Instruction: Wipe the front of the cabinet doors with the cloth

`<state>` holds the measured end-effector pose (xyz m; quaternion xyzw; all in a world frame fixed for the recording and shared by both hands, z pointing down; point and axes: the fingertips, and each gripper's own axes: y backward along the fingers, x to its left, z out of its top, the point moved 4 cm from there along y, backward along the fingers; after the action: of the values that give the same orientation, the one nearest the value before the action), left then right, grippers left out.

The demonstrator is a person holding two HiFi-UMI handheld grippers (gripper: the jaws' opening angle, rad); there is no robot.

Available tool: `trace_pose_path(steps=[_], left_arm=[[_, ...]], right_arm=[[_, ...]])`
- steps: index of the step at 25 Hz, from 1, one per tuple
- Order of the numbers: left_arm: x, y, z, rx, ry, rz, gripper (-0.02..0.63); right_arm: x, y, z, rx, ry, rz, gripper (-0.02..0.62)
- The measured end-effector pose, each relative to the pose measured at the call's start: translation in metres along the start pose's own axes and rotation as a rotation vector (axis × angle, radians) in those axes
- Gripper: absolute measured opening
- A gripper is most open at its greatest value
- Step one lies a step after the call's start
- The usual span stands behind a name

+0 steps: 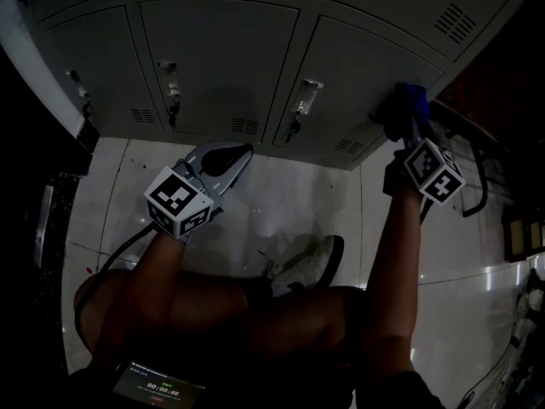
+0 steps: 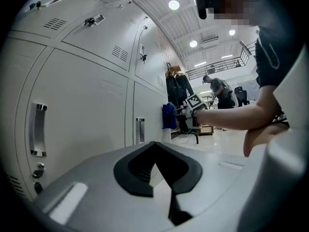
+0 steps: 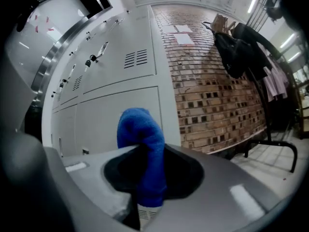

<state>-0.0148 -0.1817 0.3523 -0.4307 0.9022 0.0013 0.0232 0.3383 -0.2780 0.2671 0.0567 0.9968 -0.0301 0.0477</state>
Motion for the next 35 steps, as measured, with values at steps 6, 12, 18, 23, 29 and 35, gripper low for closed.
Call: trace_pose_path(steps=[6,12,18,23,29,35], left_arm=[[0.005,0.002,0.003,-0.011,0.007,0.013,0.005],[0.006,0.002,0.004,-0.019,0.010,0.016,0.005],[0.006,0.002,0.002,-0.016,0.010,0.014,0.005],[0.007,0.002,0.001,-0.012,0.009,0.018,0.006],[0.009,0.003,0.004,-0.017,0.013,0.025,0.005],[0.008,0.003,0.002,-0.019,0.003,0.017,0.006]], right_arm=[[0.091,-0.005,0.007,-0.018,0.012,0.243,0.080],[0.175,-0.014,-0.029,0.066,0.008,0.439,0.080],[0.199,-0.030,-0.063,0.134,0.023,0.461,0.080],[0.192,-0.042,-0.078,0.165,0.015,0.431,0.080],[0.176,-0.043,-0.079,0.169,0.028,0.379,0.080],[0.156,-0.039,-0.080,0.179,-0.010,0.343,0.080]])
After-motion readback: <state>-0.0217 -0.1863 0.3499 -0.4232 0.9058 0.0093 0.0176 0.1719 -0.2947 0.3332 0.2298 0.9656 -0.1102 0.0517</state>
